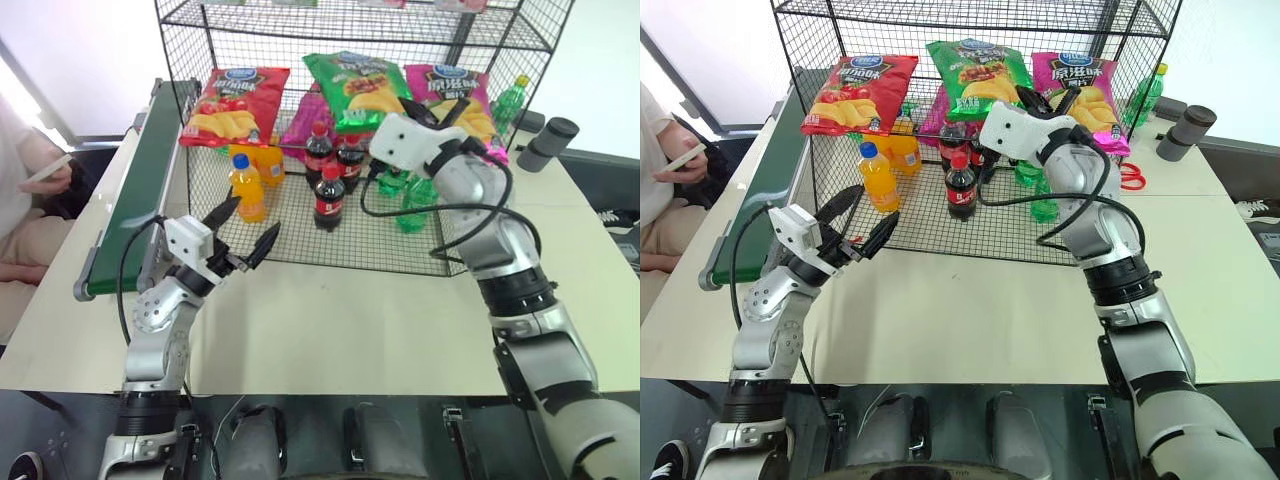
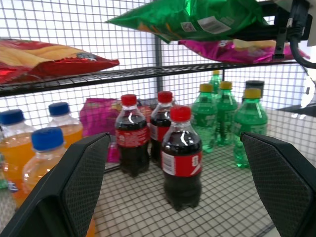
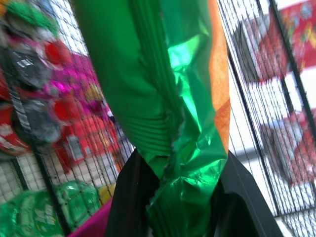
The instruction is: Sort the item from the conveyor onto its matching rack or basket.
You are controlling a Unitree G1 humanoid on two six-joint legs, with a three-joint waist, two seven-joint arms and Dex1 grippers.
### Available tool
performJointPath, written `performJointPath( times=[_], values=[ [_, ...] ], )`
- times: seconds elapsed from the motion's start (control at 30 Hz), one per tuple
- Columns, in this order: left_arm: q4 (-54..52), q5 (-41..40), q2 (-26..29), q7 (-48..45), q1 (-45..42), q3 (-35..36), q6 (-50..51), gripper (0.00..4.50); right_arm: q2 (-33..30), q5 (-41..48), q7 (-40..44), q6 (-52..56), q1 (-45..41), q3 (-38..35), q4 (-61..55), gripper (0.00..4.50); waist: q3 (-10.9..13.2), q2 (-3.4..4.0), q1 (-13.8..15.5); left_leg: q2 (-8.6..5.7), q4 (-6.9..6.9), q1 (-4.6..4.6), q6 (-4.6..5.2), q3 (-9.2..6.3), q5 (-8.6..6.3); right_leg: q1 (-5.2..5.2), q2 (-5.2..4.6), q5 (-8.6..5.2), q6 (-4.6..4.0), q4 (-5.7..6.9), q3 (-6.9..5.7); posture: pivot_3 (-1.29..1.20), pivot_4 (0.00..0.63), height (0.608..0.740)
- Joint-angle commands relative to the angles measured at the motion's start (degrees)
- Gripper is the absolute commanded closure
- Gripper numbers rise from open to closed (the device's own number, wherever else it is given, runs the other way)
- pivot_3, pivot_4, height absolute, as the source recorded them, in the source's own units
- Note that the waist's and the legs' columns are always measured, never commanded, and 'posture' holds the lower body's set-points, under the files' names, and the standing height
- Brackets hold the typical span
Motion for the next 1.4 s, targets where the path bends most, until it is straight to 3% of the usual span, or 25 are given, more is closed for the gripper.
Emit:
performJointPath(
  times=[0.03, 0.43, 0.73, 1.4],
  values=[
    [-2.4, 0.8, 0.1, 1.6, -1.2, -0.5, -1.1, 0.00, 0.3, -0.4, -2.8, 0.4, -2.2, 0.0, 1.2, 4.13, 0.0, 0.00, -0.1, 0.00, 0.00, 0.00, 0.00, 0.00, 0.00, -0.01, 0.00, 0.00, 0.00, 0.00, 0.00, 0.00, 0.150, 0.740],
    [-4.2, 1.4, 0.4, 3.8, -1.7, -2.2, -0.2, 0.00, 4.1, 2.0, -4.0, -0.2, -4.4, 2.4, 6.0, 4.13, 0.0, 0.00, -0.2, 0.01, -0.01, 0.00, -0.01, 0.00, 0.01, -0.02, 0.01, 0.01, 0.01, 0.02, 0.01, 0.00, 0.150, 0.740],
    [-4.8, 1.9, 0.1, 4.6, -1.6, -3.1, 0.1, 0.00, 4.9, 5.1, -3.7, -0.3, -5.4, 1.7, 5.7, 0.12, 0.0, 0.02, -0.5, 0.03, -0.02, 0.04, -0.01, 0.00, 0.01, 0.00, 0.03, 0.01, 0.01, 0.04, 0.01, 0.00, 0.150, 0.740],
    [-4.7, 1.9, -0.1, 4.9, -1.3, -4.9, 0.1, 0.00, 7.8, 22.1, 8.9, 5.9, -3.8, -3.3, -4.9, 0.05, 0.0, 0.03, -1.4, 0.05, -0.07, 0.00, -0.03, -0.09, 0.02, -0.02, 0.02, 0.01, 0.02, 0.02, 0.00, 0.00, 0.150, 0.740]
  ],
)
